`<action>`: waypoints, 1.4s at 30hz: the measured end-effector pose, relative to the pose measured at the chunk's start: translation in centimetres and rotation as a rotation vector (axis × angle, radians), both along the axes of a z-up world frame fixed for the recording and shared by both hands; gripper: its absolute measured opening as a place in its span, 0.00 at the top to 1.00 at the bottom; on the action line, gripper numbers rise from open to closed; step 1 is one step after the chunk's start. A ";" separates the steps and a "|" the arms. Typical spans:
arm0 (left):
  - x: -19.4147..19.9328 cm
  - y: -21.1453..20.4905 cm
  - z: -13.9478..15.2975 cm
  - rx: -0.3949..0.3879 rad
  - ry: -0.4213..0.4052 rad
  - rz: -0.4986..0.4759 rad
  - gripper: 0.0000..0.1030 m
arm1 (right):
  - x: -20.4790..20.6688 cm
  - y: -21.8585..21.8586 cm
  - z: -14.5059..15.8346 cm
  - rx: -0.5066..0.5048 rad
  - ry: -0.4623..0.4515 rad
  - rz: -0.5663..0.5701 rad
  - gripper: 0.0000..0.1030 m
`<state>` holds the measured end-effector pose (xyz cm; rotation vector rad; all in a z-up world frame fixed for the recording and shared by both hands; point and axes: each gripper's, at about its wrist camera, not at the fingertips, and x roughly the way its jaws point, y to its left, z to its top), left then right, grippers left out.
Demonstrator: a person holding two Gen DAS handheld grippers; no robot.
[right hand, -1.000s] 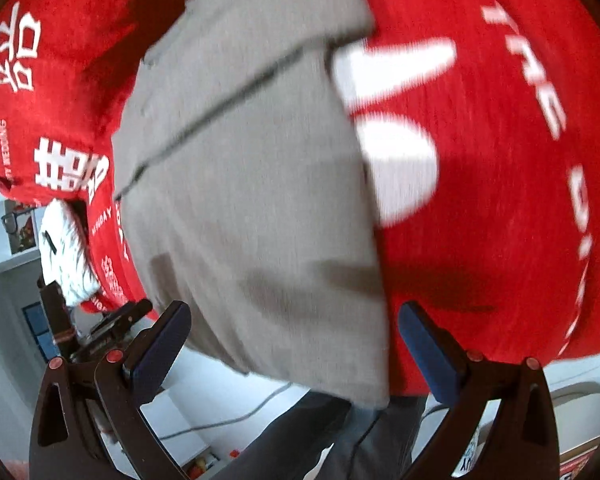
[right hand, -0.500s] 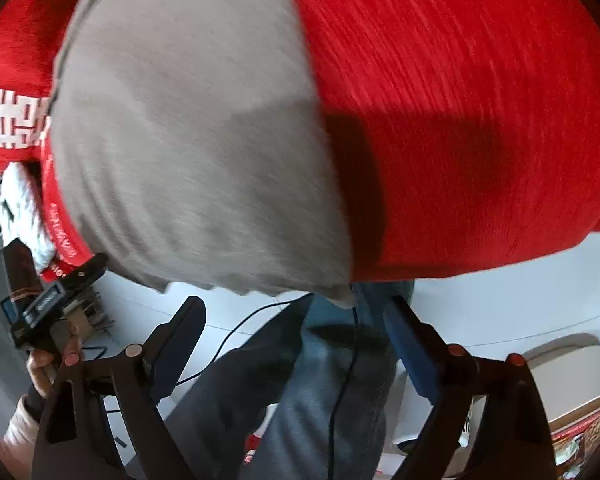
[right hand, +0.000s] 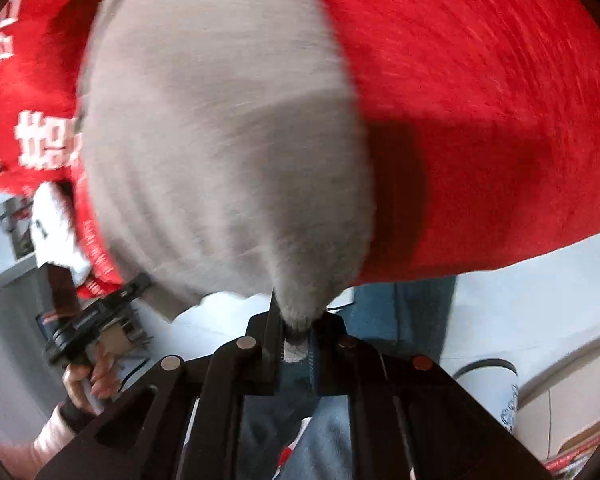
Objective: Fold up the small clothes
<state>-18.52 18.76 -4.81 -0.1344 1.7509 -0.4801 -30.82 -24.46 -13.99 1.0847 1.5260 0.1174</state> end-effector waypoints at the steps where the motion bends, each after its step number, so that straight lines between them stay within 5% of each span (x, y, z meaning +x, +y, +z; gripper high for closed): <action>1: 0.1 0.1 0.6 -0.023 0.002 -0.001 0.88 | 0.2 -0.1 0.8 0.015 -0.024 -0.004 0.90; 4: 1.5 0.4 4.3 -0.121 -0.027 -0.001 0.88 | 1.6 -0.9 4.2 0.061 -0.113 -0.042 0.90; 12: 10.5 -1.3 10.7 -0.184 -0.224 -0.013 0.88 | 10.6 -6.5 9.6 0.065 -0.303 -0.134 0.90; 21: 18.8 -4.7 7.9 -0.055 -0.274 0.050 0.88 | 18.9 -11.0 5.7 0.043 -0.180 -0.241 0.90; 26: 20.9 -5.6 7.5 0.045 -0.266 0.042 0.88 | 20.1 -12.4 4.2 0.095 -0.129 -0.263 0.86; 27: 21.2 -5.6 7.7 0.052 -0.269 0.038 0.84 | 20.4 -12.7 4.3 0.092 -0.122 -0.262 0.86; 29: 22.0 -5.7 8.1 0.073 -0.277 0.032 0.40 | 21.0 -13.3 4.3 0.097 -0.114 -0.255 0.85; 30: 22.4 -5.9 8.6 0.102 -0.295 0.030 0.06 | 21.3 -13.5 4.5 0.094 -0.112 -0.247 0.79; 33: 22.7 -7.0 9.4 0.145 -0.328 -0.028 0.01 | 22.2 -13.8 5.5 0.017 -0.113 -0.182 0.35; 42: 19.8 -11.3 7.8 0.247 -0.377 -0.329 0.01 | 25.1 -9.5 8.0 -0.374 -0.151 0.172 0.34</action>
